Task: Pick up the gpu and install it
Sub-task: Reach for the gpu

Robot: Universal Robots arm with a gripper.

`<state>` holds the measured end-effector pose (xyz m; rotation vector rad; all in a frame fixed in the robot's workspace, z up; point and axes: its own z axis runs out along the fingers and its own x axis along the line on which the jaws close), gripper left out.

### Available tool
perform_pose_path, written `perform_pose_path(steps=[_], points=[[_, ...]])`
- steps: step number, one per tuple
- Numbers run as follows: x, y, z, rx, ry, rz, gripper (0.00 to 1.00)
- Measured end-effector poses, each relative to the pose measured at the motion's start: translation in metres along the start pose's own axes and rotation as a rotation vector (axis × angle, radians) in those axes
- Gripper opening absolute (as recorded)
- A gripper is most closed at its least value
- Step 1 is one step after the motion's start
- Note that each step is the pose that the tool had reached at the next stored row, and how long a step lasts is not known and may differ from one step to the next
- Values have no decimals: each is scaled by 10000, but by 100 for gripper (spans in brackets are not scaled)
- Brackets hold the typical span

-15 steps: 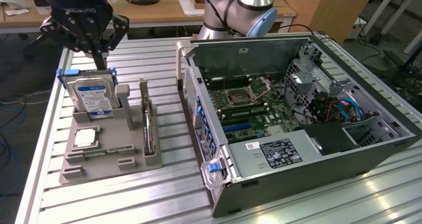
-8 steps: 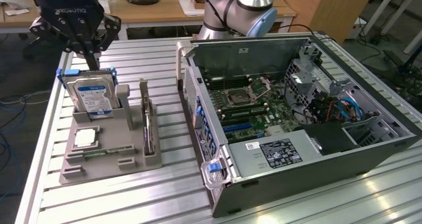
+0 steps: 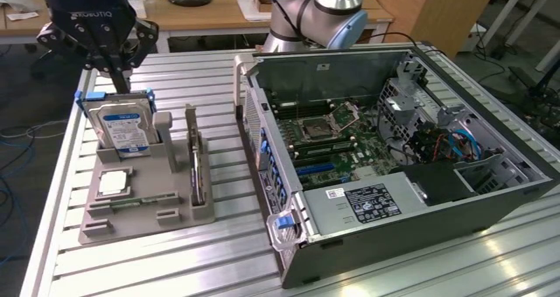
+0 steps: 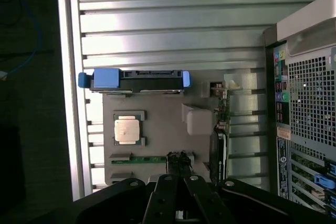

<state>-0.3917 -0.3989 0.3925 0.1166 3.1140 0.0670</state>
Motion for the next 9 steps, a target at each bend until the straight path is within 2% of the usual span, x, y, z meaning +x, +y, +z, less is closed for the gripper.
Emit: perform_pose_path(steps=[9], points=[[-273, 8, 60, 16, 36, 0, 11]])
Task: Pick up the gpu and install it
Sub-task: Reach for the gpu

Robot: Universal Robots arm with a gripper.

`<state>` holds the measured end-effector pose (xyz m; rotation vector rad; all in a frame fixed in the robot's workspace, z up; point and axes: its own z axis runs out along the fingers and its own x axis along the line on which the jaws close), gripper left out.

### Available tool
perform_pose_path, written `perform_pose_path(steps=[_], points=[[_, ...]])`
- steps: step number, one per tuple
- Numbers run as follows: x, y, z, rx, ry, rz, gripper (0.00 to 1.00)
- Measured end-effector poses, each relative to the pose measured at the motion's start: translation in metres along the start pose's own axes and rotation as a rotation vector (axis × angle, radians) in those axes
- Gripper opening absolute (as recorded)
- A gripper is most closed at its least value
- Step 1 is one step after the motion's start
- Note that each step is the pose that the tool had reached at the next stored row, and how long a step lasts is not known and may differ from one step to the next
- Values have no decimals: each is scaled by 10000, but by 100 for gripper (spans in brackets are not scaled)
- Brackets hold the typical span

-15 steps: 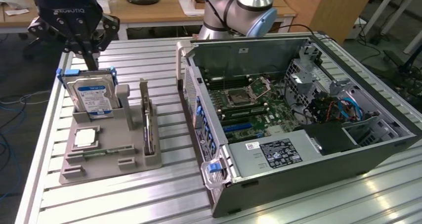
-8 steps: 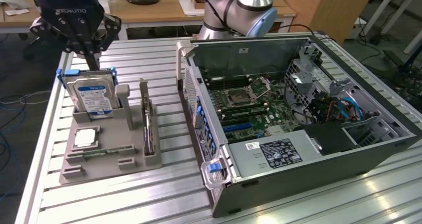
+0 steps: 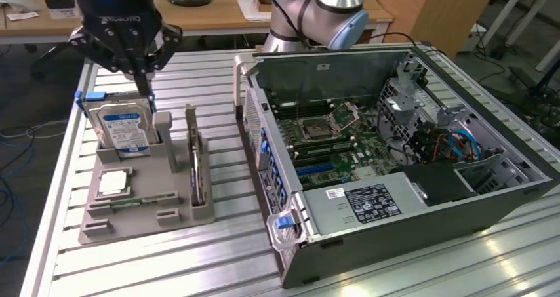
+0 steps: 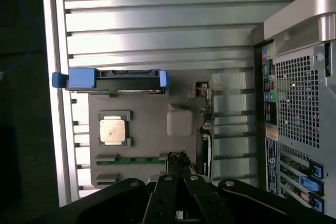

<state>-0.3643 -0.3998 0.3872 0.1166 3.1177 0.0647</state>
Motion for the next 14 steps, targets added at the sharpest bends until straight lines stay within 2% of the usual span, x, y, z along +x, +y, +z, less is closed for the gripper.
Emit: perform_pose_path(steps=[7, 14], points=[[-200, 11, 42, 26, 23, 1, 11], [-337, 19, 84, 74, 27, 0, 11]])
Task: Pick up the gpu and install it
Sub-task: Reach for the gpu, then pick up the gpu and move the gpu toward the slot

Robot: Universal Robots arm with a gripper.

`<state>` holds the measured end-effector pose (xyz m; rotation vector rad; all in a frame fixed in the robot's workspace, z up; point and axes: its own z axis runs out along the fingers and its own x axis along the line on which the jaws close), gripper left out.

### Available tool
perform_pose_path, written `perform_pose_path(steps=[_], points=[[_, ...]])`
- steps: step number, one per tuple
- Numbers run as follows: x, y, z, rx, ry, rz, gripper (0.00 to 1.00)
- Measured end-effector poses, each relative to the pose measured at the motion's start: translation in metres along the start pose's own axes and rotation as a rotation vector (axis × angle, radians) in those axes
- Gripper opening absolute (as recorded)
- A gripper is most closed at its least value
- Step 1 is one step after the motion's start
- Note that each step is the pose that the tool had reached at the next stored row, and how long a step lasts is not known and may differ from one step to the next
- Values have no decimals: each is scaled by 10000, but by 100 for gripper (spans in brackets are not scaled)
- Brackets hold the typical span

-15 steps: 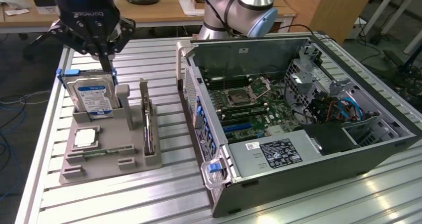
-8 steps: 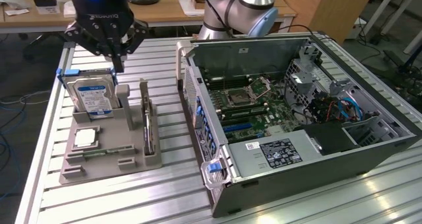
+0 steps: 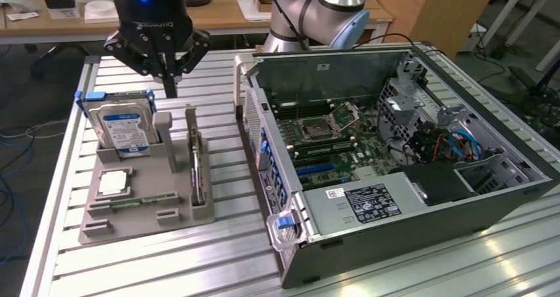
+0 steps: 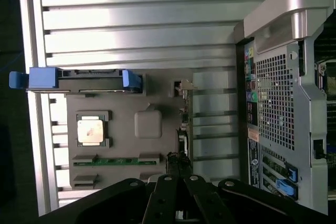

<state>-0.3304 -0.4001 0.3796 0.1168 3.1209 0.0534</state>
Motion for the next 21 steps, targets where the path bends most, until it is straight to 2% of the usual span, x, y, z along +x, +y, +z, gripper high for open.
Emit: perform_pose_path(steps=[16, 18, 19, 21], points=[[0, 0, 0, 3, 1, 0, 11], [0, 0, 0, 3, 2, 0, 23], [0, 0, 0, 4, 1, 0, 23], [0, 0, 1, 3, 1, 0, 35]])
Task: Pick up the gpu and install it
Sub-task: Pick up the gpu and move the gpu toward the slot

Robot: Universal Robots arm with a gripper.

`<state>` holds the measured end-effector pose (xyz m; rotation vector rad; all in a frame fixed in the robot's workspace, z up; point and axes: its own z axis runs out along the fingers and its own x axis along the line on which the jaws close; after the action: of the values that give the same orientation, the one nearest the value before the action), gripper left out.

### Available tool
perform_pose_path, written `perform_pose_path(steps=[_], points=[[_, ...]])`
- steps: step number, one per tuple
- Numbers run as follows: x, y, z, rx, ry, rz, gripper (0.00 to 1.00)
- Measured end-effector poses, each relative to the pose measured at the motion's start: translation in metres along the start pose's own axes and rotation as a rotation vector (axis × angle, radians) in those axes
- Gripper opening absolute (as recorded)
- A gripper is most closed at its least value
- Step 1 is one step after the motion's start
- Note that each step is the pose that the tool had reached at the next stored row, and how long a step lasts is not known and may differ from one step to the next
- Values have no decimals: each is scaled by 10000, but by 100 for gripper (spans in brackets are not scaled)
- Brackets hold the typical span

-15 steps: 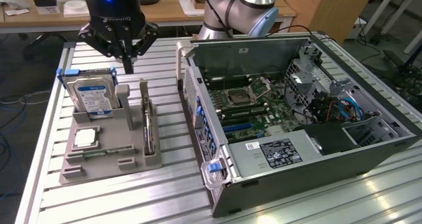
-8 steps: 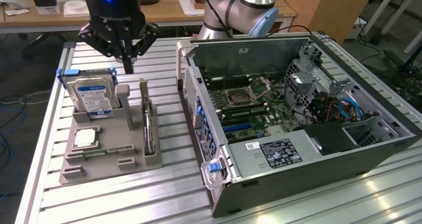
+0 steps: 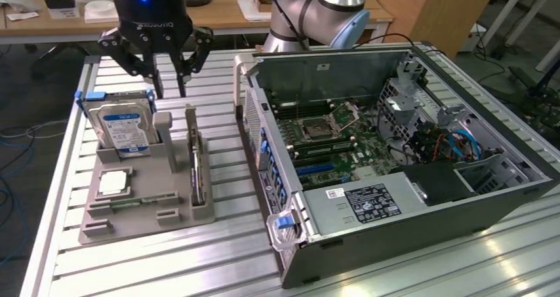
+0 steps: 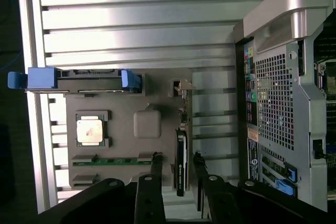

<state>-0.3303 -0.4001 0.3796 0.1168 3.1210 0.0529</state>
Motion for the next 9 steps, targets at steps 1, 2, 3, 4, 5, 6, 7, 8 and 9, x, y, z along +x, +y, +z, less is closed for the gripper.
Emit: perform_pose_path(steps=[1, 2, 3, 4, 5, 6, 7, 8, 9], points=[[0, 0, 0, 0, 0, 0, 41], [0, 0, 0, 0, 0, 1, 41], [0, 0, 0, 0, 0, 0, 47], [0, 0, 0, 0, 0, 0, 53], [0, 0, 0, 0, 0, 0, 53], [0, 0, 0, 7, 0, 0, 53], [0, 0, 2, 43, -4, -17, 58], [0, -1, 7, 81, -3, -93, 58], [0, -1, 13, 106, 3, -198, 65]])
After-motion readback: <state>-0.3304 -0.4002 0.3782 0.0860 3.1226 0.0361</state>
